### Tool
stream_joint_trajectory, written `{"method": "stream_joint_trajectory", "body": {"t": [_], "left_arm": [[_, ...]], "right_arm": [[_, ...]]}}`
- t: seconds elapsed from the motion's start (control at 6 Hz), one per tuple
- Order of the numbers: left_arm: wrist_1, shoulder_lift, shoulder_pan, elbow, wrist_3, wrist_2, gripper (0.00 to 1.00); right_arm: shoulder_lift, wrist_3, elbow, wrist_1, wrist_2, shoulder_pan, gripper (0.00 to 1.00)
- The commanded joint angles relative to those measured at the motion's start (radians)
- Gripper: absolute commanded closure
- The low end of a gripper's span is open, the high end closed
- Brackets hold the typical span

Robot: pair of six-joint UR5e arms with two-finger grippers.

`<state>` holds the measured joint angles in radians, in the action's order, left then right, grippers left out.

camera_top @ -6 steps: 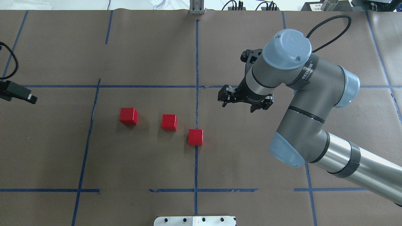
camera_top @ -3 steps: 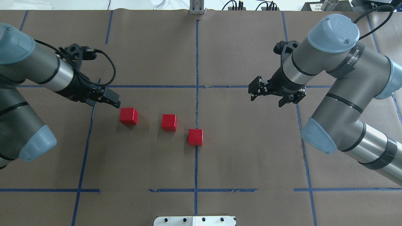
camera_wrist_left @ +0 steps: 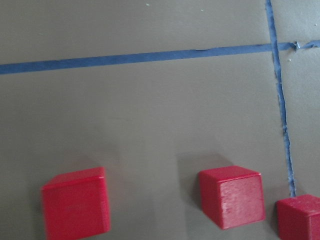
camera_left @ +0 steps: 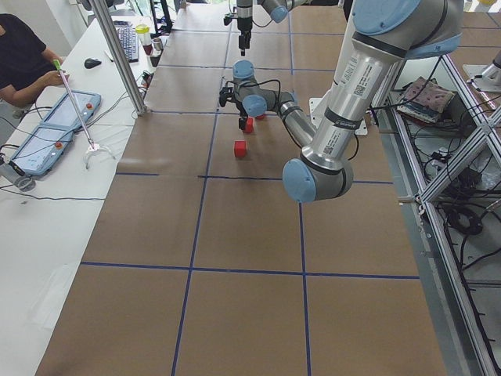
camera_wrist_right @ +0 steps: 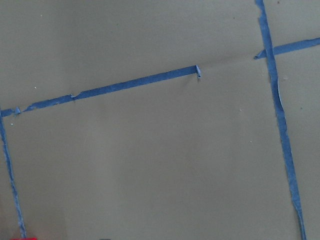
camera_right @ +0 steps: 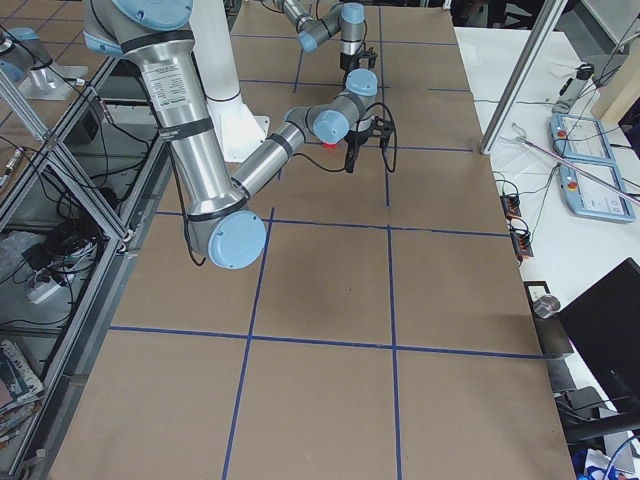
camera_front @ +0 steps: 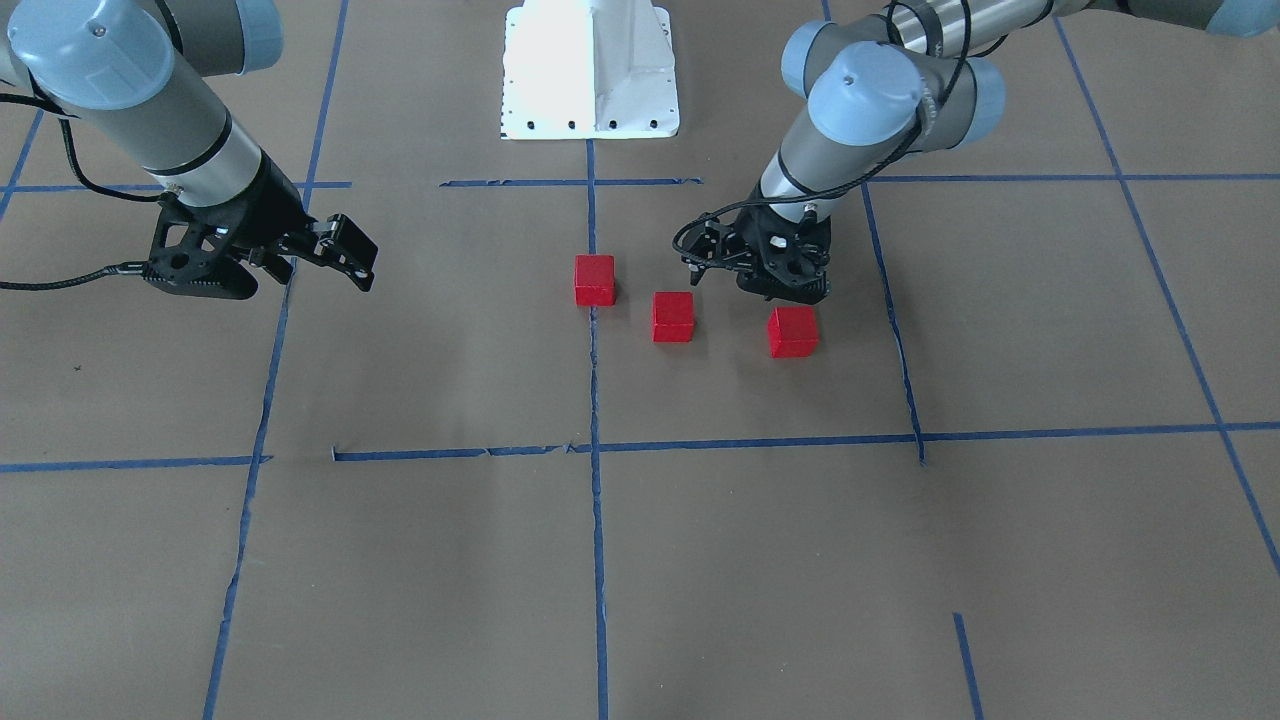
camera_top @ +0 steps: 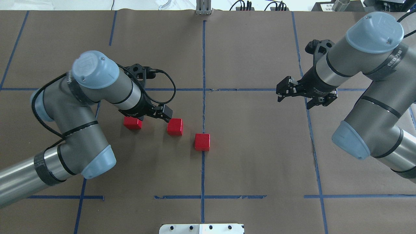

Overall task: Form red blocks into L shape at center
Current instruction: 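Grasp the red cube nearest the placed cube with the left gripper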

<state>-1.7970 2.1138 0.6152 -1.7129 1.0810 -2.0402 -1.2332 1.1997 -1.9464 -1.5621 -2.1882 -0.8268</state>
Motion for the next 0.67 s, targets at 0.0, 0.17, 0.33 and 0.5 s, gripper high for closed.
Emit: {"method": "stream_joint_trajectory", "body": {"t": [0.0, 0.17, 0.33, 0.5], "left_arm": [[0.1, 0.072, -0.067, 0.038, 0.017, 0.113, 0.0], [0.103, 0.095, -0.096, 0.064, 0.063, 0.15, 0.0], [0.104, 0.103, -0.097, 0.076, 0.103, 0.152, 0.02], [0.102, 0.123, -0.097, 0.11, 0.111, 0.153, 0.02]], "right_arm": [[-0.009, -0.006, 0.007, 0.004, 0.002, 0.003, 0.0], [-0.009, -0.006, 0.007, 0.002, 0.002, 0.005, 0.0], [-0.008, -0.006, 0.006, 0.004, 0.002, 0.005, 0.0], [-0.008, -0.005, 0.006, 0.004, 0.004, 0.012, 0.0]]}}
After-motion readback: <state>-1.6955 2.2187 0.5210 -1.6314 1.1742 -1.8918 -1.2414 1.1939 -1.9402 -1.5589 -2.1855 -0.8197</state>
